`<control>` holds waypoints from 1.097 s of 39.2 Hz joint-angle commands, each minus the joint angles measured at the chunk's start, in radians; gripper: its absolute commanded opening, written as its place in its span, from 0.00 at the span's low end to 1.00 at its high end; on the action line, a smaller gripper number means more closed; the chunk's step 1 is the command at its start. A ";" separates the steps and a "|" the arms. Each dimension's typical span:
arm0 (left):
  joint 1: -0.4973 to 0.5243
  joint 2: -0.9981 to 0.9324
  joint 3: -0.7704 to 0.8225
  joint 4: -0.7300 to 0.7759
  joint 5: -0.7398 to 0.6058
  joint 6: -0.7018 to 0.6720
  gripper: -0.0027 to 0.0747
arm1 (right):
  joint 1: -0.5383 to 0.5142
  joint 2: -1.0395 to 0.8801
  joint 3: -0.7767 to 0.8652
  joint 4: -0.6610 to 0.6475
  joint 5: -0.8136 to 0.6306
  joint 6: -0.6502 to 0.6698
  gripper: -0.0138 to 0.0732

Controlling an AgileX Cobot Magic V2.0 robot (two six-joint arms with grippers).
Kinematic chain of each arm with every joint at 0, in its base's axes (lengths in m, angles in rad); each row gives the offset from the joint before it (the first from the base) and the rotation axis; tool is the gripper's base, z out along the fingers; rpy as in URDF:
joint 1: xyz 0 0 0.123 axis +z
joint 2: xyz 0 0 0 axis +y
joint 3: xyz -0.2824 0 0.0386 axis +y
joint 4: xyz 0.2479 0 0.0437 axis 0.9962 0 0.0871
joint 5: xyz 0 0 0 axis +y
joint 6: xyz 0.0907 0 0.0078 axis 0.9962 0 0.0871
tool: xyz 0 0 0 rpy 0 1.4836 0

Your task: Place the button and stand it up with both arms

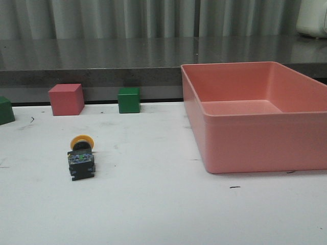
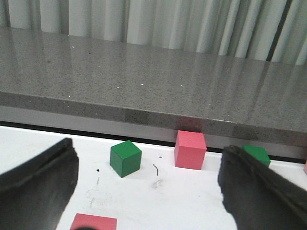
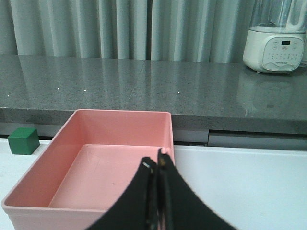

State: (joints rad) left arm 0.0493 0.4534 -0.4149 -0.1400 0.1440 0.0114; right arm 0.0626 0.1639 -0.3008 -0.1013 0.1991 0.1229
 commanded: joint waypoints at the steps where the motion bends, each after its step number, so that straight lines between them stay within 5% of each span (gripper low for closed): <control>1: -0.007 0.024 -0.040 -0.026 -0.073 -0.001 0.76 | -0.007 0.008 -0.025 -0.017 -0.081 -0.008 0.09; 25: -0.422 0.577 -0.306 -0.030 0.179 -0.001 0.76 | -0.007 0.008 -0.025 -0.017 -0.081 -0.008 0.09; 43: -0.443 1.166 -0.748 -0.152 0.648 -0.086 0.76 | -0.007 0.008 -0.025 -0.017 -0.081 -0.008 0.09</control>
State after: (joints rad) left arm -0.3865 1.5777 -1.0726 -0.2698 0.7398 -0.0256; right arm 0.0626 0.1639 -0.2993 -0.1013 0.1991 0.1229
